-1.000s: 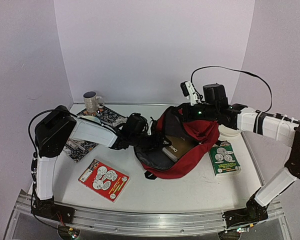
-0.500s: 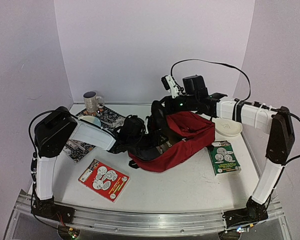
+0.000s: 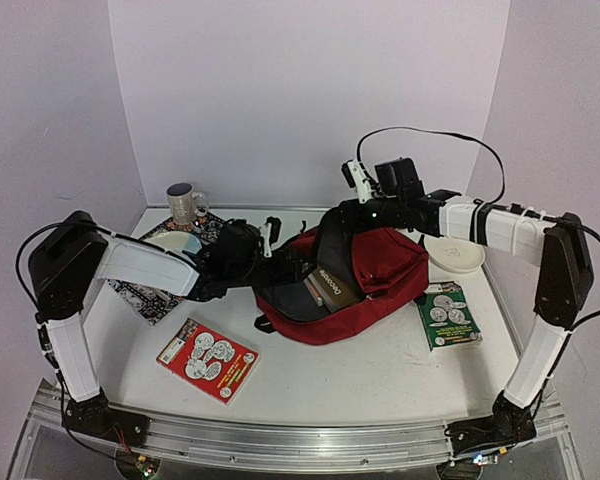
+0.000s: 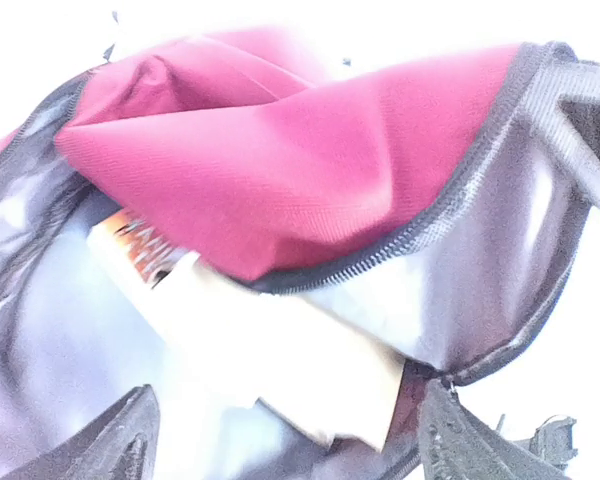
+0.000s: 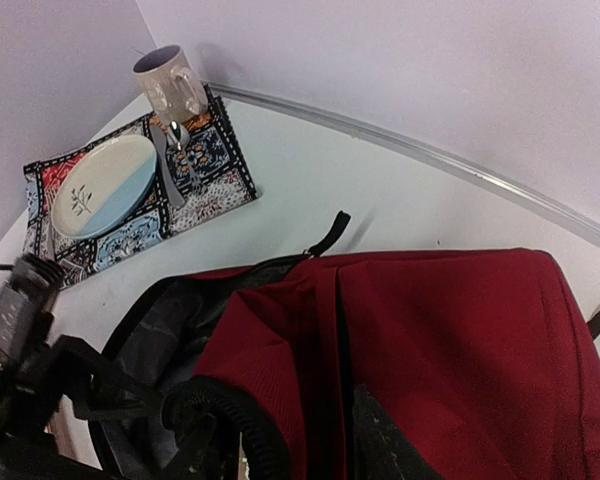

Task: Pack the student bag
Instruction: Adjust the book in the student bag, then place the largest pocket of the student bag, then grab the book from the center of the board.

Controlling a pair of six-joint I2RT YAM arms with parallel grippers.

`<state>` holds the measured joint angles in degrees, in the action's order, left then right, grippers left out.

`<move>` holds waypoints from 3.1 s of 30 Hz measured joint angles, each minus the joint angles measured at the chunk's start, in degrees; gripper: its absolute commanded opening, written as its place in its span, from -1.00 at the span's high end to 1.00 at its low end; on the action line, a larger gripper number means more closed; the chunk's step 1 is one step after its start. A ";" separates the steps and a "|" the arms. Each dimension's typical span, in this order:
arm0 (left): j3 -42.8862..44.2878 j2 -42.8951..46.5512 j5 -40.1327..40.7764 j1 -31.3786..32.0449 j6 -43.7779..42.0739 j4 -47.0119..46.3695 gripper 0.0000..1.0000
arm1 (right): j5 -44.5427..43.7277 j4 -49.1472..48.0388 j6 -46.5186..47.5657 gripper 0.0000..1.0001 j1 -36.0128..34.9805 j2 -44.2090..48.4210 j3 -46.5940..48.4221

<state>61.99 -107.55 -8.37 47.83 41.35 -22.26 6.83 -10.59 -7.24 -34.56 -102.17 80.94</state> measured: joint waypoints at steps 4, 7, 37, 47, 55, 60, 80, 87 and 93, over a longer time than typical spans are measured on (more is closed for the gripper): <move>-3.63 6.94 2.83 0.11 -1.61 5.74 -0.98 | 0.46 0.80 -0.66 -0.12 -1.00 2.42 -2.76; -5.06 11.66 5.95 0.10 -2.30 11.55 -0.99 | -0.61 2.12 -1.65 -0.25 -1.79 4.34 -3.81; -25.96 32.61 10.91 -11.58 4.54 49.05 -0.99 | -10.30 15.36 -6.69 -0.96 -0.94 7.82 -4.47; -22.73 24.30 7.39 -14.65 -1.33 49.11 -0.99 | -11.06 15.56 -1.23 -0.97 -16.13 11.32 -5.71; -22.24 23.34 3.26 -15.06 -1.86 45.00 -0.99 | -9.54 14.05 3.50 -0.96 -29.20 4.36 -4.28; -21.68 21.35 -1.81 -15.04 -0.68 38.49 -0.98 | -8.17 13.30 6.32 -0.97 -36.15 -6.60 -0.47; -20.19 30.43 4.17 -14.95 1.10 40.88 -0.89 | -1.11 12.03 -3.96 -0.64 -31.17 -16.32 4.66; -26.83 34.35 2.42 -14.87 3.37 44.78 -0.70 | 4.54 12.25 -7.83 -0.40 -29.68 -20.90 7.73; -30.22 35.72 -0.58 -13.79 4.99 46.52 -0.61 | 6.95 12.33 -9.62 -0.27 -29.05 -24.23 9.92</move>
<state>31.77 -71.83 -8.95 34.04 46.34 24.26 13.78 1.74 -16.86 -63.61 -126.40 90.86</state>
